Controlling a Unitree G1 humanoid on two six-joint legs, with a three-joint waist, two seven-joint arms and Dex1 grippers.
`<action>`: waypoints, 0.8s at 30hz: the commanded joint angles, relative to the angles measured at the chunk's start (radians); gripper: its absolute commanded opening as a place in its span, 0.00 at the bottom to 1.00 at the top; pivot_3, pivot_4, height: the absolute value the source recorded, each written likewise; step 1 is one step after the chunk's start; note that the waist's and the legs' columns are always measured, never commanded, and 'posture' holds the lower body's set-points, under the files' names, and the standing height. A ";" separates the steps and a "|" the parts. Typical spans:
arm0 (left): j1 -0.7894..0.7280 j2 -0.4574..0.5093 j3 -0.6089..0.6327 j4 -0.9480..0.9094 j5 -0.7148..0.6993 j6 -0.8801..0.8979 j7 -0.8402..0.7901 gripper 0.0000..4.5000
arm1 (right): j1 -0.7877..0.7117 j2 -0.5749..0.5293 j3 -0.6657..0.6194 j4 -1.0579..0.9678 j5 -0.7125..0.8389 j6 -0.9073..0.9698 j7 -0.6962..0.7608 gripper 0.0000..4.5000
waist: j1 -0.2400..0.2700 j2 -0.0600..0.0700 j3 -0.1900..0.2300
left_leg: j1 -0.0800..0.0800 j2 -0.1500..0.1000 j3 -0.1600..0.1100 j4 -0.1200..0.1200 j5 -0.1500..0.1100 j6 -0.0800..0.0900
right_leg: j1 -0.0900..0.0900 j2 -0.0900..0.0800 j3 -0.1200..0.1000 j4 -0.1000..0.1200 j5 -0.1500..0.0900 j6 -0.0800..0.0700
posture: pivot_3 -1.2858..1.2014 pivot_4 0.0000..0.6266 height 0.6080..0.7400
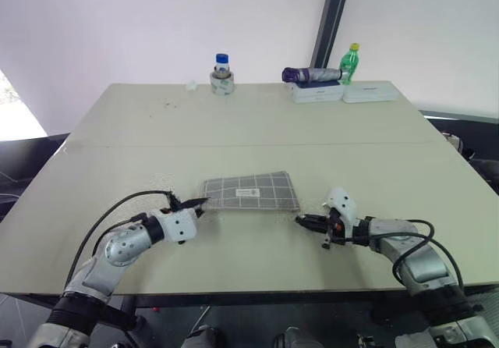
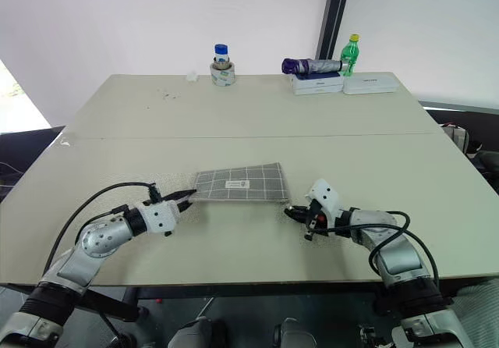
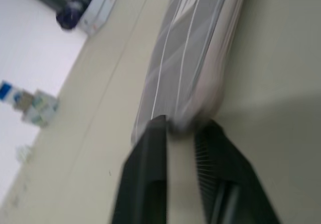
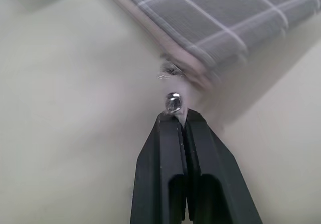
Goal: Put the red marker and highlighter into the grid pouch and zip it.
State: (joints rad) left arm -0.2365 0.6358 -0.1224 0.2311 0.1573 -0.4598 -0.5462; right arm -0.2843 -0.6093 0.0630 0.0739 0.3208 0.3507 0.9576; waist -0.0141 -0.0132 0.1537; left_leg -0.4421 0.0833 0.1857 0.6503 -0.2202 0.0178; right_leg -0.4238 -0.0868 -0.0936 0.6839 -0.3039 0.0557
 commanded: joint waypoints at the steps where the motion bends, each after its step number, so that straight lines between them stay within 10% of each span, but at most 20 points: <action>1: 0.024 -0.044 0.066 -0.058 -0.149 0.088 -0.023 0.61 | -0.010 0.002 -0.055 -0.030 0.043 -0.016 0.013 0.31 | 0.000 0.000 0.000 | 0.000 0.000 0.000 0.000 0.000 0.000 | 0.000 0.000 0.000 0.000 0.000 0.000 | 0.52 0.24 1.00; 4: 0.081 -0.027 0.085 -0.119 -0.249 0.165 -0.111 0.96 | -0.019 -0.012 -0.076 -0.016 0.042 -0.035 0.027 0.66 | -0.001 0.000 0.000 | 0.000 0.000 0.000 0.000 0.000 0.000 | 0.000 0.000 0.000 0.000 0.000 0.000 | 0.52 0.24 1.00; 7: 0.146 -0.002 0.149 -0.157 -0.328 0.206 -0.151 1.00 | -0.026 -0.047 -0.077 -0.002 -0.008 -0.082 0.030 0.99 | -0.004 0.000 0.000 | 0.000 0.000 0.000 0.000 0.000 0.000 | 0.000 0.000 0.000 0.000 0.000 0.000 | 0.52 0.24 1.00; 24: 0.406 0.119 0.459 -0.130 -0.454 0.234 -0.260 1.00 | -0.038 -0.218 -0.185 0.165 -0.021 -0.235 0.156 0.99 | -0.002 0.001 0.001 | 0.000 0.000 0.000 0.000 -0.001 0.000 | 0.000 -0.003 0.000 -0.001 0.000 -0.001 | 0.52 0.24 1.00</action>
State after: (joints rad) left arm 0.1648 0.7461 0.2998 0.0954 -0.2748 -0.2211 -0.7983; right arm -0.3157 -0.8070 -0.0865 0.2360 0.2902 0.1461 1.0981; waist -0.0160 -0.0127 0.1544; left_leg -0.4418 0.0836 0.1853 0.6498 -0.2207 0.0179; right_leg -0.4240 -0.0895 -0.0936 0.6825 -0.3043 0.0549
